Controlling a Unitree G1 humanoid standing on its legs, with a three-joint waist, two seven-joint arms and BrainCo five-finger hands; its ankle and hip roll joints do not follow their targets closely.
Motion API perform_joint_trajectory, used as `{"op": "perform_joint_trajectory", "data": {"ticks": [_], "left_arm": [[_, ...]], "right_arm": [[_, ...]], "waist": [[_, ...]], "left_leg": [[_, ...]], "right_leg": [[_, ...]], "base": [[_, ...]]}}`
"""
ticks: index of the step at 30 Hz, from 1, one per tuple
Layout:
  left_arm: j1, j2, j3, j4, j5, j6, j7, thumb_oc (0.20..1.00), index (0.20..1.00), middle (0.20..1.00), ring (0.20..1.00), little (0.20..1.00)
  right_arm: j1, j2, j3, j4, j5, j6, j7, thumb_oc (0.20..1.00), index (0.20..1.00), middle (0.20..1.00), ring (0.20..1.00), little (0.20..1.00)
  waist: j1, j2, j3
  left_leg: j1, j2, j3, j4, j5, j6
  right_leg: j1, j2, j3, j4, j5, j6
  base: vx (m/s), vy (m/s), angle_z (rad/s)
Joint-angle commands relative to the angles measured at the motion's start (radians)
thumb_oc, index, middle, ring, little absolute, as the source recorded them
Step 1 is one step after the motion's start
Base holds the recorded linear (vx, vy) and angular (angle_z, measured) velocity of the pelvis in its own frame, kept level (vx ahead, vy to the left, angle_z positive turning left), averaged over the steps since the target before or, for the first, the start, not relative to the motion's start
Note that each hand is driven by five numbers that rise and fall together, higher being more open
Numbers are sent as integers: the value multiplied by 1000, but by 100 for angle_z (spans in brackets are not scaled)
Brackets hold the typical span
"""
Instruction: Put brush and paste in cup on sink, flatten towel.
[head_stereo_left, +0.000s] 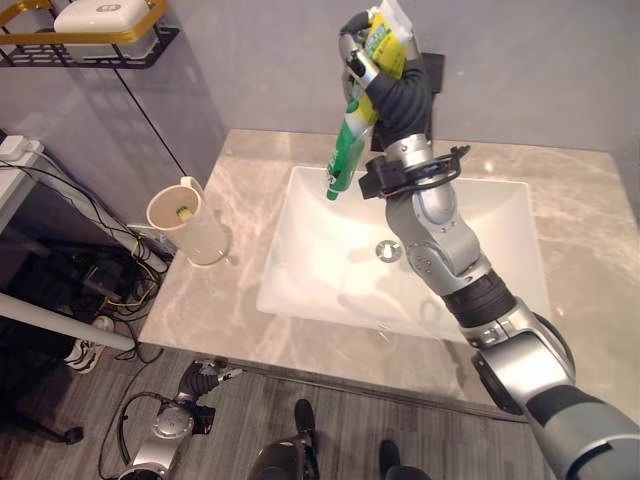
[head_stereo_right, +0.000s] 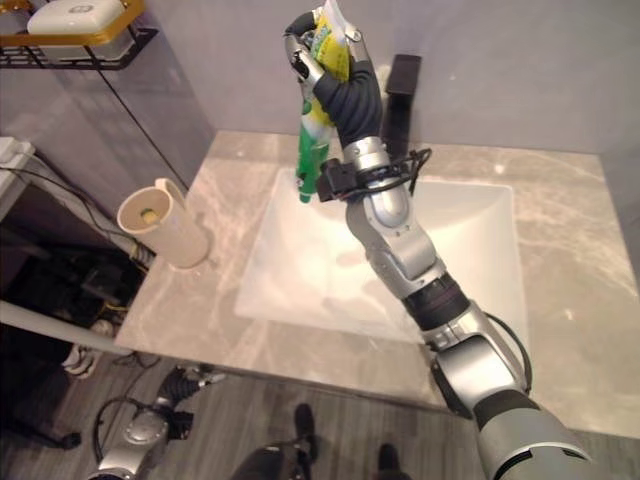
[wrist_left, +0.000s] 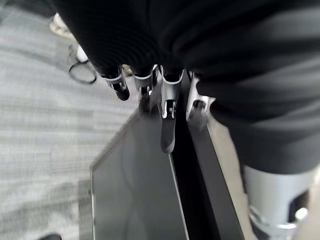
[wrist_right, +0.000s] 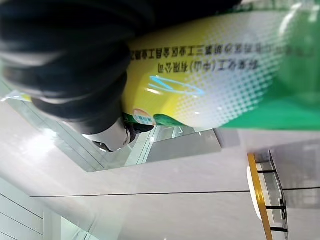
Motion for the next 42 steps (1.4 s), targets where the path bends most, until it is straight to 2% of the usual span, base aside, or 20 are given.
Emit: {"op": "perform_joint_trajectory", "data": {"ticks": [1,2,3,4,5,6,7,9,10,11,12,15,17,22,23,26,34,42], "left_arm": [[-5,90,-2,-83,59,-59,-7,1000,1000,1000,1000,1000],[1,105,-10,-94,105,-62,-7,1000,1000,1000,1000,1000],[13,131,-9,-101,155,-66,7,1000,1000,1000,1000,1000],[14,131,-9,-101,156,-65,7,1000,1000,1000,1000,1000],[25,145,3,-86,168,-66,17,1000,1000,1000,1000,1000],[-11,169,-20,-57,217,-64,11,1000,1000,1000,1000,1000],[-11,168,-21,-58,217,-64,11,1000,1000,1000,1000,1000],[-27,176,-23,-51,226,-61,13,1000,1000,1000,1000,1000],[-30,186,-18,-44,231,-62,12,1000,1000,1000,1000,1000],[-37,189,-20,-40,226,-58,7,1000,1000,1000,1000,1000],[-40,188,-24,-43,221,-60,7,1000,1000,1000,1000,1000],[-34,173,-19,-50,207,-61,12,1000,1000,1000,1000,1000],[10,121,21,-59,30,-54,-30,1000,1000,1000,1000,1000],[66,82,57,-80,-101,-48,-64,1000,1000,1000,1000,1000],[107,61,67,-127,-186,-45,-87,1000,1000,1000,1000,1000],[151,39,77,-160,-269,-38,-102,1000,1000,1000,1000,1000],[188,-10,88,-137,-310,-31,-86,1000,1000,1000,1000,1000],[203,-26,77,-130,-326,-32,-83,1000,1000,1000,1000,1000]], "right_arm": [[-135,25,-53,-63,-39,-47,-9,200,200,200,200,200],[-140,28,-54,-68,-45,-49,-11,200,200,200,200,200],[-154,51,-51,-64,-44,-51,-7,200,200,200,200,200],[-155,52,-51,-64,-44,-51,-7,200,200,200,200,200],[-176,78,-49,-57,-33,-55,-1,200,200,200,200,200],[-181,75,-59,-59,-27,-62,-1,200,200,200,200,200],[-181,75,-59,-59,-27,-62,-1,200,200,200,200,200],[-208,101,-50,-51,-17,-72,-3,200,200,200,200,200],[-214,102,-44,-45,-12,-73,-7,200,200,200,200,200],[-209,102,-40,-51,5,-73,13,200,200,200,200,200],[-209,97,-39,-48,7,-73,11,200,200,200,200,200],[-211,97,-46,-41,14,-74,10,200,200,200,200,200],[-223,95,-51,-36,-1,-71,1,200,200,200,200,200],[-225,95,-60,-34,-12,-64,1,200,200,200,200,200],[-232,91,-66,-35,-26,-63,-7,200,200,200,200,200],[-240,103,-69,-22,-31,-62,-13,200,200,200,200,200],[-277,110,-60,12,-37,-72,-26,200,200,200,200,200],[-277,114,-52,52,-53,-62,-38,200,200,200,200,200]], "waist": [[2,-86,-54],[5,-87,-55],[13,-87,-53],[14,-88,-53],[31,-83,-53],[4,-72,-45],[3,-72,-45],[-18,-58,-19],[-14,-61,-12],[-22,-72,-5],[-19,-72,-6],[-12,-73,-14],[3,-74,-21],[18,-76,-31],[28,-75,-34],[41,-74,-36],[73,-68,-56],[91,-66,-64]], "left_leg": [[-166,40,3,240,-58,-46],[-163,29,11,237,-65,-39],[-148,18,25,222,-74,-32],[-148,18,27,220,-74,-32],[-123,24,59,179,-71,-34],[-71,1,36,88,-56,-36],[-69,1,34,85,-56,-36],[-24,1,18,46,-56,-36],[-13,9,16,53,-50,-45],[-9,12,20,41,-40,-49],[-10,13,13,29,-34,-51],[0,22,8,2,-16,-61],[5,33,-22,-25,10,-70],[8,35,-39,-51,30,-75],[9,34,-50,-60,38,-77],[10,30,-71,-72,48,-78],[14,11,-123,-107,68,-80],[16,-1,-138,-115,65,-77]], "right_leg": [[110,-99,-10,-36,230,36],[107,-110,-16,-35,258,46],[90,-128,-30,-33,320,63],[89,-128,-28,-34,321,63],[62,-123,-96,-33,334,65],[-39,-36,-30,-93,297,53],[-38,-36,-32,-94,296,53],[-135,10,-7,-103,284,43],[-105,-12,-53,-93,270,39],[-105,3,-32,-93,284,32],[-92,12,-20,-104,273,30],[-72,17,-48,-118,253,24],[-64,36,-64,-118,222,9],[-56,42,-83,-118,207,5],[-50,46,-92,-118,196,0],[-39,45,-112,-118,184,-3],[-8,37,-166,-118,162,-3],[6,28,-188,-118,159,3]], "base": [[51,128,18],[72,219,6],[41,159,-3],[-2,209,-26],[27,192,-94],[32,190,-122],[66,104,-117],[32,49,-20],[1,-26,36],[-9,-69,45],[-26,-53,22],[23,-86,27],[10,-126,39],[12,-69,26],[5,-66,11],[1,-64,29],[16,-28,28],[18,4,11]]}}
